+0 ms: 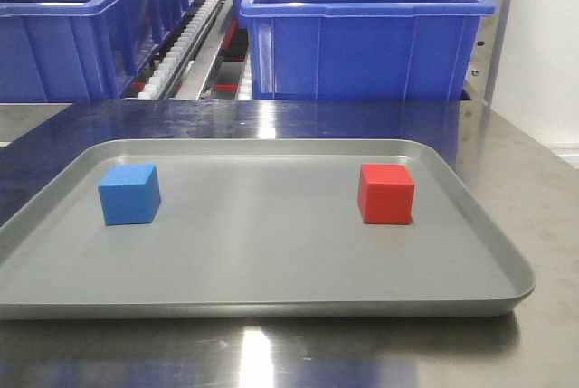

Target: Sort and place red and blue blocks on shelf

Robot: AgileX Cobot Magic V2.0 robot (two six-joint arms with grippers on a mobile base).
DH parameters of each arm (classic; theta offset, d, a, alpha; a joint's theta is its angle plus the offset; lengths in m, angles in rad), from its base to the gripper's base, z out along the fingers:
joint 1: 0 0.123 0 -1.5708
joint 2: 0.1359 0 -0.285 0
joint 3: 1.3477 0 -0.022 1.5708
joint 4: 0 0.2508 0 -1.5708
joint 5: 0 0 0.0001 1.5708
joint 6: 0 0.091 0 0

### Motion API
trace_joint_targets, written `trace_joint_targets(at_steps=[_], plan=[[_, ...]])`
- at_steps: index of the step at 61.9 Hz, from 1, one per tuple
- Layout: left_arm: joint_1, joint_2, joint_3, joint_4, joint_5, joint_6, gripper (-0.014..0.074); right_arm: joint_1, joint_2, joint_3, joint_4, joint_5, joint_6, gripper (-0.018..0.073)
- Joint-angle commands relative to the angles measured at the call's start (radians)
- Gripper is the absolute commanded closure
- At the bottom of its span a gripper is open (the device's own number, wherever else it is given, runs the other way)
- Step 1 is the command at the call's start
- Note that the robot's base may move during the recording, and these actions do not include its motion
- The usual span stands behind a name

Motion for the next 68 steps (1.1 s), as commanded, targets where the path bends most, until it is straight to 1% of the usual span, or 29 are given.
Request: trace_joint_targets(at_steps=[1,9,13,23,30,35,42,44,49,54,61,65,67,68], plan=[[-0.003,-0.011,0.028,-0.007,-0.082,0.000,0.0474,0.003,-0.005,-0.062,0.011,-0.047,-0.005,0.0510],[-0.003,-0.011,0.028,-0.007,-0.082,0.000,0.0474,0.003,0.039,-0.101,0.011,-0.025,-0.005,0.0510],[-0.003,-0.011,0.028,-0.007,-0.082,0.000,0.0474,0.003,0.078,-0.140,0.011,0.024,-0.005,0.0510],[-0.003,-0.011,0.028,-0.007,-0.082,0.000,0.0474,0.003,0.237,-0.263,0.011,0.152,-0.005,0.0510],[-0.003,-0.011,0.028,-0.007,-0.082,0.000,0.0474,0.003,0.371,-0.339,0.017,0.181,-0.005,0.0510],[-0.003,-0.011,0.028,-0.007,-0.082,0.000,0.0474,0.003,0.458,-0.373,0.043,0.210,-0.005,0.0510],[-0.003,-0.011,0.028,-0.007,-0.082,0.000,0.0474,0.009,0.582,-0.408,0.121,0.254,0.003,0.0510],[-0.003,-0.011,0.028,-0.007,-0.082,0.000,0.0474,0.016,0.610,-0.416,0.126,0.269,0.011,0.0510],[-0.003,-0.011,0.028,-0.007,-0.082,0.000,0.0474,0.056,0.696,-0.444,0.124,0.319,0.050,0.0510],[-0.003,-0.011,0.028,-0.007,-0.082,0.000,0.0474,0.112,0.777,-0.475,0.118,0.358,0.059,0.0510],[-0.003,-0.011,0.028,-0.007,-0.082,0.000,0.0474,0.210,0.905,-0.530,0.117,0.408,0.079,0.0501],[-0.003,-0.011,0.028,-0.007,-0.082,0.000,0.0474,0.253,0.966,-0.567,0.117,0.422,0.127,0.0457],[-0.003,-0.011,0.028,-0.007,-0.082,0.000,0.0474,0.271,0.997,-0.585,0.117,0.434,0.151,0.0422],[-0.003,-0.011,0.028,-0.007,-0.082,0.000,0.0474,0.285,1.019,-0.600,0.117,0.440,0.167,0.0391]])
